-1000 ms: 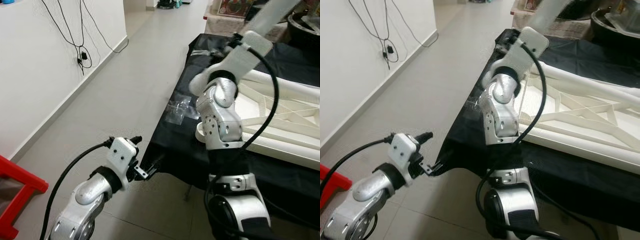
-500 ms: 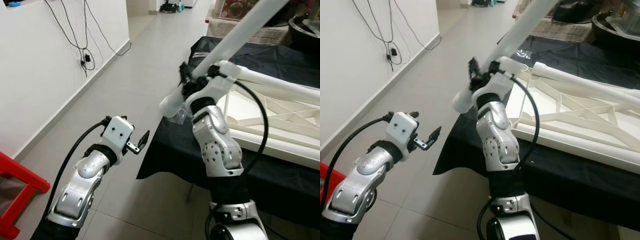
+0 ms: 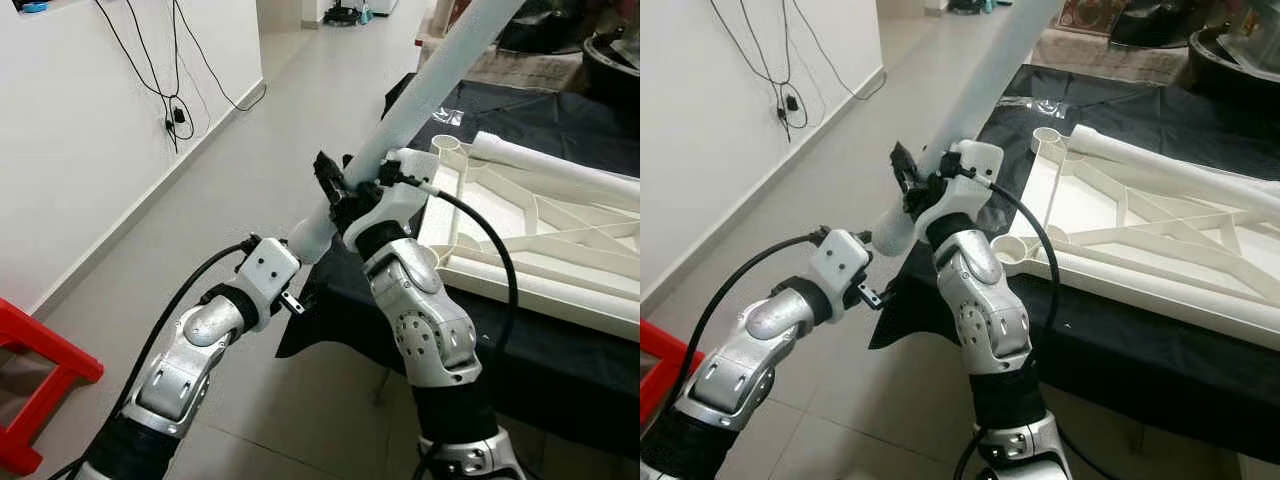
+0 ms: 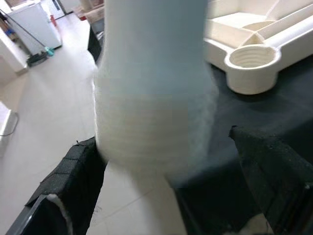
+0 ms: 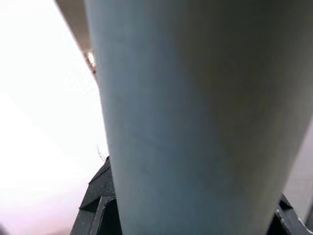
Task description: Building children table
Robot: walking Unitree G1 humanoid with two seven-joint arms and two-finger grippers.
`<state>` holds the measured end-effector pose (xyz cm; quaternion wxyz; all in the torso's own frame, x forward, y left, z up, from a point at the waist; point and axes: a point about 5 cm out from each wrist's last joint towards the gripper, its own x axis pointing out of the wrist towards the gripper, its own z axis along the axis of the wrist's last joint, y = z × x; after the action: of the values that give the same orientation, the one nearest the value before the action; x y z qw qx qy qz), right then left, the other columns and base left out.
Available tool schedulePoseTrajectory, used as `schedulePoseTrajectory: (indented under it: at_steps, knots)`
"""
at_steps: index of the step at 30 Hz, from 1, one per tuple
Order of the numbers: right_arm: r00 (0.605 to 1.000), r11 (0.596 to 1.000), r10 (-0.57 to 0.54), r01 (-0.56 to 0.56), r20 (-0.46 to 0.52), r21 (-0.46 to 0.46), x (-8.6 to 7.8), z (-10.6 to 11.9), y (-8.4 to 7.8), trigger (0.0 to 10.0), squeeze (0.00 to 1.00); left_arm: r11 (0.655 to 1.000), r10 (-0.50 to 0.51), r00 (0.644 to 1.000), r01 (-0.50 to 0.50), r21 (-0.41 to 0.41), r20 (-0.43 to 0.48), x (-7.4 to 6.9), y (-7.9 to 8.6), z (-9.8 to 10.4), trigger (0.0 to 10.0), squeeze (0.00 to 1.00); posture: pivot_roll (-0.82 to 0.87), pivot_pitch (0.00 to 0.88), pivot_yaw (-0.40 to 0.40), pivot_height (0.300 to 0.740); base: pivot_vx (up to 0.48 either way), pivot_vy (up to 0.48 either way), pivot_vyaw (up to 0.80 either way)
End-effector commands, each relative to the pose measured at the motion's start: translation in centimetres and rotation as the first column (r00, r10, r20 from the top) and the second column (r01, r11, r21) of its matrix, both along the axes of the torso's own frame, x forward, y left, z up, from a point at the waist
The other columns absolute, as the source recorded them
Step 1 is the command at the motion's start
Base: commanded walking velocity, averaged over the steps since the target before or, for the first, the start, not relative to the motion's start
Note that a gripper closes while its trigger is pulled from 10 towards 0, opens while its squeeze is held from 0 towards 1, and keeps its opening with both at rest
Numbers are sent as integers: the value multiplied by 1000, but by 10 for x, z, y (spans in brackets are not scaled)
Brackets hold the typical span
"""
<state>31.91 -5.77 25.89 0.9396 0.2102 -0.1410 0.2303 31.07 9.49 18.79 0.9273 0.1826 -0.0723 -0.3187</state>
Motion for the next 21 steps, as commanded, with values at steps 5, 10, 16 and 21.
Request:
schedulePoseTrajectory:
  at_steps: [5,10,16,21]
  knots:
    - [999,999,52,-51,6,-10,-7,-1,4,0,0,1000,3,1000,-4,29,29,6,-1,2,10000,0,97,132,-6,740,0,0,0]
    - [998,998,67,-67,-1,-15,-10,-3,5,0,0,999,15,1000,-16,31,26,12,1,1,10000,0,93,134,-2,740,0,0,0]
    - [996,996,87,-87,7,-24,-13,-3,7,0,0,999,-2,1000,3,40,-7,13,-2,-8,9020,0,93,134,-2,740,0,0,0]
    - [995,995,100,-100,9,-30,-15,-4,8,0,0,999,-28,1000,28,32,-11,11,-7,-10,0,0,90,134,-3,740,0,0,0]
